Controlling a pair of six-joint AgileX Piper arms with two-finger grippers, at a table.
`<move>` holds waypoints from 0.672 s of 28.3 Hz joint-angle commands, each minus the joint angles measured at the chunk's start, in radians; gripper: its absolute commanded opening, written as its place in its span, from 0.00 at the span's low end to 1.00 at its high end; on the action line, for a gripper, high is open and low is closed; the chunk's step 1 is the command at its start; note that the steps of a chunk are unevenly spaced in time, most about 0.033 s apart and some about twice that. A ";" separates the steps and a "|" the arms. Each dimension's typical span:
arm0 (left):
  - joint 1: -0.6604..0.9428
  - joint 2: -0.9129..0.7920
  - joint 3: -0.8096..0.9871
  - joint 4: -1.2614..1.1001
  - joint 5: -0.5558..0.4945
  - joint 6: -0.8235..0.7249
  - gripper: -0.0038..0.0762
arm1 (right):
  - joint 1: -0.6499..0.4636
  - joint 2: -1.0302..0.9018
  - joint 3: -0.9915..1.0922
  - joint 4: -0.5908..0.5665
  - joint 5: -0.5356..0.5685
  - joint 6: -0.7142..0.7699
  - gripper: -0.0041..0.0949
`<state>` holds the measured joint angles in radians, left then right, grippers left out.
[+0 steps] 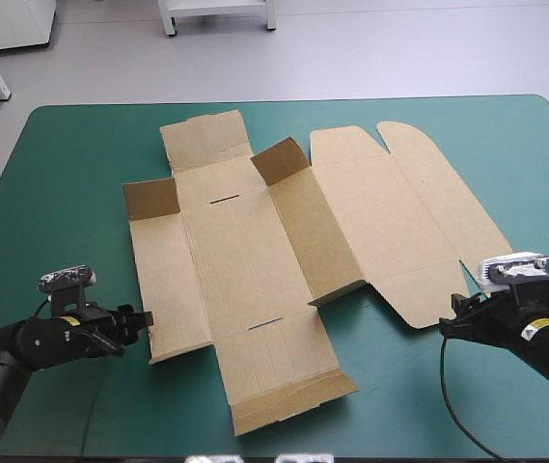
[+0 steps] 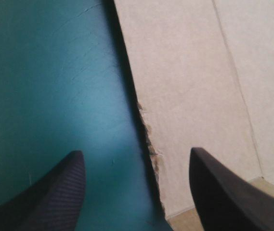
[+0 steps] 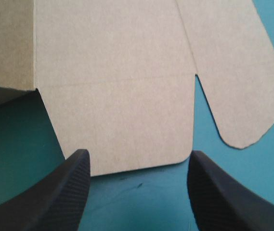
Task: Fold the box
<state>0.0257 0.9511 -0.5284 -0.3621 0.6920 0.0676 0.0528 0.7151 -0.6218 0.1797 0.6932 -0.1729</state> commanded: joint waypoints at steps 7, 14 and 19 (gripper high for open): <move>-0.005 0.155 -0.026 -0.195 -0.102 0.090 0.62 | -0.007 0.022 -0.106 0.011 -0.065 -0.025 0.61; -0.005 0.264 -0.026 -0.392 -0.142 0.249 0.62 | -0.007 0.022 -0.107 0.011 -0.065 -0.030 0.61; 0.035 0.349 -0.026 -0.382 -0.122 0.281 0.62 | -0.007 0.022 -0.108 0.011 -0.063 -0.030 0.61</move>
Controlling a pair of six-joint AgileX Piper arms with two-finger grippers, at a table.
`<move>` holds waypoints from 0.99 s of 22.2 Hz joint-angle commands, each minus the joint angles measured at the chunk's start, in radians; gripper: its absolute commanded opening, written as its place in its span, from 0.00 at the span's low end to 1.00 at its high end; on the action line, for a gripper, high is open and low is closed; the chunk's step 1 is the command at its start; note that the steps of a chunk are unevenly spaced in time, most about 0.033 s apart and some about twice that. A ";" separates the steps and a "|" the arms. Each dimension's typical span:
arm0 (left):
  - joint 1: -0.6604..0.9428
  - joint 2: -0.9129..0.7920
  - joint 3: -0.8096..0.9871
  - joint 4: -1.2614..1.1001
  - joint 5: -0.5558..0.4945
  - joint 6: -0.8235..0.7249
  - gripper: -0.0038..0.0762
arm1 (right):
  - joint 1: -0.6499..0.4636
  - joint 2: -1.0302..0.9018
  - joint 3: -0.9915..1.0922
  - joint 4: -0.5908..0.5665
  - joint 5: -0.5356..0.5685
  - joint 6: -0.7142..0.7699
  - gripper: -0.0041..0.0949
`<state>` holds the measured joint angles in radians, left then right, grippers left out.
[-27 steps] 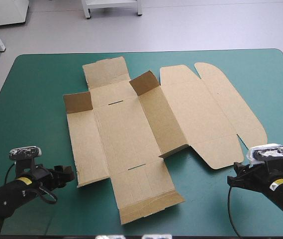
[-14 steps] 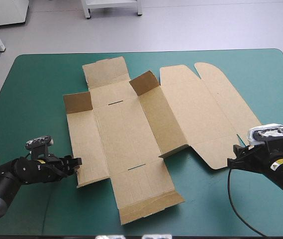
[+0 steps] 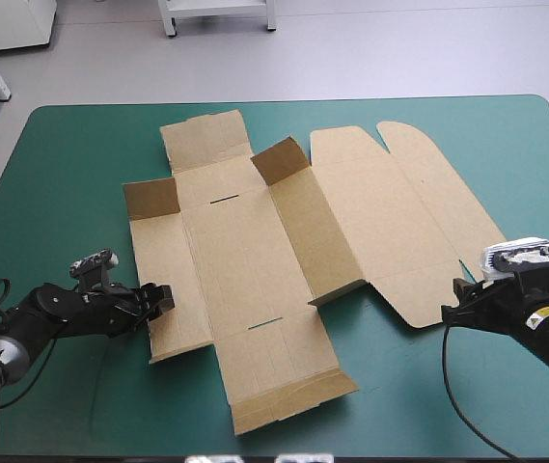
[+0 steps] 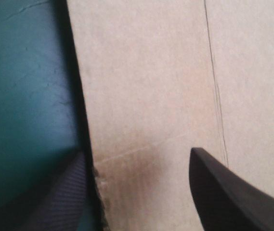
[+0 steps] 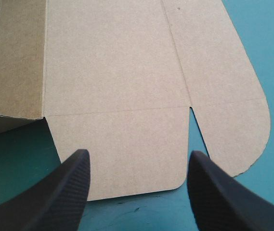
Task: Fold the box
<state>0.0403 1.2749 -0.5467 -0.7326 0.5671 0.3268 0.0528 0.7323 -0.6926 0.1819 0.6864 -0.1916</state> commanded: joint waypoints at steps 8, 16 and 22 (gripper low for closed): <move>0.030 0.063 -0.008 -0.575 0.192 0.503 0.62 | -0.007 0.005 -0.037 0.007 -0.070 -0.011 0.61; 0.028 0.065 -0.008 -0.664 0.267 0.578 0.48 | -0.007 0.005 -0.037 0.007 -0.085 -0.011 0.61; 0.028 0.138 -0.008 -0.634 0.266 0.578 0.48 | -0.007 0.005 -0.037 0.007 -0.091 -0.018 0.61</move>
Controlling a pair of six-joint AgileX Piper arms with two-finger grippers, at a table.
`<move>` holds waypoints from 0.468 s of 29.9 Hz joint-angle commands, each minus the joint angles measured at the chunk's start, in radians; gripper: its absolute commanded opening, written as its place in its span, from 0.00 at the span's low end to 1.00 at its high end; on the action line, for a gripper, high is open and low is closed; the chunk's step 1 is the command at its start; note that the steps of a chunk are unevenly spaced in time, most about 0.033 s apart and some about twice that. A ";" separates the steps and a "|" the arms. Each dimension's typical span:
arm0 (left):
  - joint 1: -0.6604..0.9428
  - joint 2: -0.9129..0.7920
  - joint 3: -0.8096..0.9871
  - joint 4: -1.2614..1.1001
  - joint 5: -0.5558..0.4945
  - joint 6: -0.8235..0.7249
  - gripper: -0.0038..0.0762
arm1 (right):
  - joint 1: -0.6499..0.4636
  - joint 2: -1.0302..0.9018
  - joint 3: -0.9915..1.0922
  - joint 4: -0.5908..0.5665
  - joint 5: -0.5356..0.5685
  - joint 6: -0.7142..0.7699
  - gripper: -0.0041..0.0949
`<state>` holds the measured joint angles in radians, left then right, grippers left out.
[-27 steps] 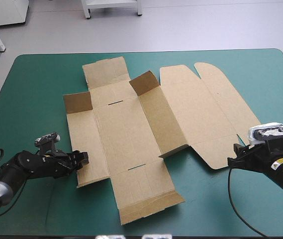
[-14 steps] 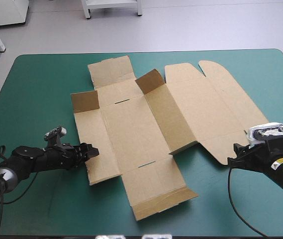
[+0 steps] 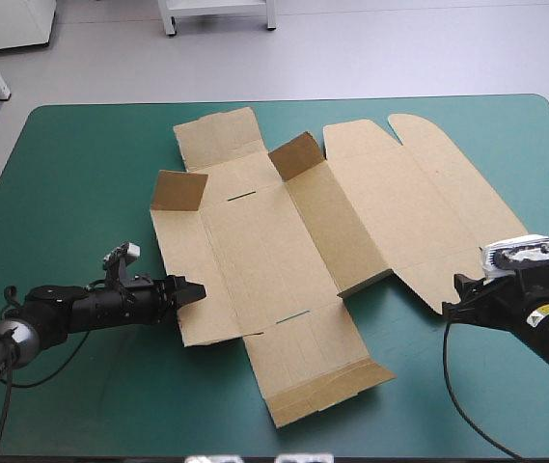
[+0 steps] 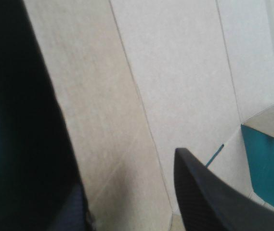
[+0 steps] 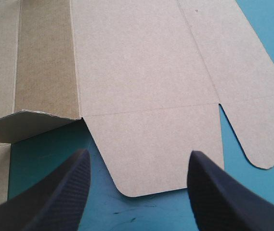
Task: Fold the box
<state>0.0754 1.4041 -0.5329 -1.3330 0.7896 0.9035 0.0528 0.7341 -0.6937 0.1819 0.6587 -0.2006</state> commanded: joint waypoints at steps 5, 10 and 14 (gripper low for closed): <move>-0.009 0.043 -0.022 -0.064 0.063 0.024 0.47 | -0.007 0.003 -0.036 0.007 -0.064 -0.013 0.61; -0.018 0.051 -0.022 -0.089 0.018 0.024 0.36 | -0.007 0.003 -0.036 0.007 -0.068 -0.015 0.61; -0.027 0.062 -0.022 -0.091 0.016 0.028 0.19 | -0.007 0.003 -0.036 0.007 -0.072 -0.015 0.61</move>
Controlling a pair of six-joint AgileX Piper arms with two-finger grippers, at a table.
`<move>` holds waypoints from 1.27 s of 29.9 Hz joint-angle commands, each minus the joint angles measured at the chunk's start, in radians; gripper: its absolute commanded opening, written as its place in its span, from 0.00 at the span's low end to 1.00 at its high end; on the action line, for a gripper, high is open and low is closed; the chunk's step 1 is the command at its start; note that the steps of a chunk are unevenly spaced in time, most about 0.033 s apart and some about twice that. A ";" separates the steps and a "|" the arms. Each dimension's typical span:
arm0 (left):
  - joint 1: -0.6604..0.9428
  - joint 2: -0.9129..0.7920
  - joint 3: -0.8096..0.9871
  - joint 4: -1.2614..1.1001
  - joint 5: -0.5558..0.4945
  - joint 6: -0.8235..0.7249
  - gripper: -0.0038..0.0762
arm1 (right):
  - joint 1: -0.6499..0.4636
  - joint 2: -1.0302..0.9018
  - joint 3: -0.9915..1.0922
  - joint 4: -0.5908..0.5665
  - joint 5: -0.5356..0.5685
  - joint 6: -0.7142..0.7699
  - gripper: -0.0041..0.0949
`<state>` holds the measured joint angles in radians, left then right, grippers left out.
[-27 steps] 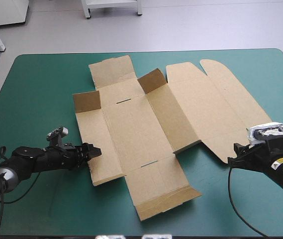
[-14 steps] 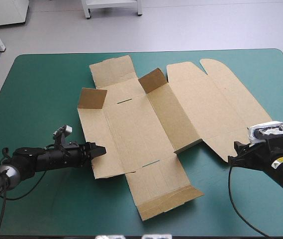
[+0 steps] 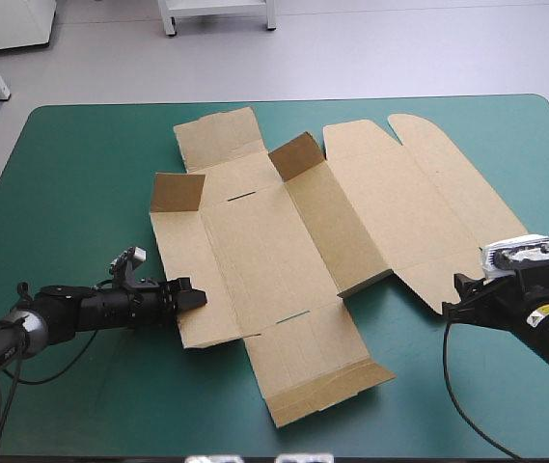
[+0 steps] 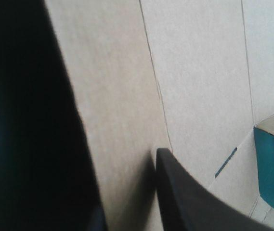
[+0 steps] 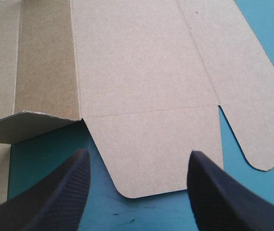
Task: Fold the box
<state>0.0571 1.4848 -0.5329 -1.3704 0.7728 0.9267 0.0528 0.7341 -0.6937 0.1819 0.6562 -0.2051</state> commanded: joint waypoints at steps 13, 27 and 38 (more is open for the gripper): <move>-0.009 -0.019 -0.061 -0.058 0.017 0.256 0.04 | -0.007 0.003 -0.036 0.007 -0.074 -0.012 0.56; -0.009 0.011 -0.551 0.598 0.118 0.325 0.04 | -0.007 0.003 -0.078 0.002 -0.085 -0.023 0.56; -0.033 0.110 -0.863 0.743 0.115 0.454 0.04 | -0.007 0.003 -0.086 0.011 -0.096 -0.030 0.56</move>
<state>0.0454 1.6116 -1.3032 -0.6297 0.9131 1.3515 0.0528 0.7360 -0.7429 0.1818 0.6333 -0.2211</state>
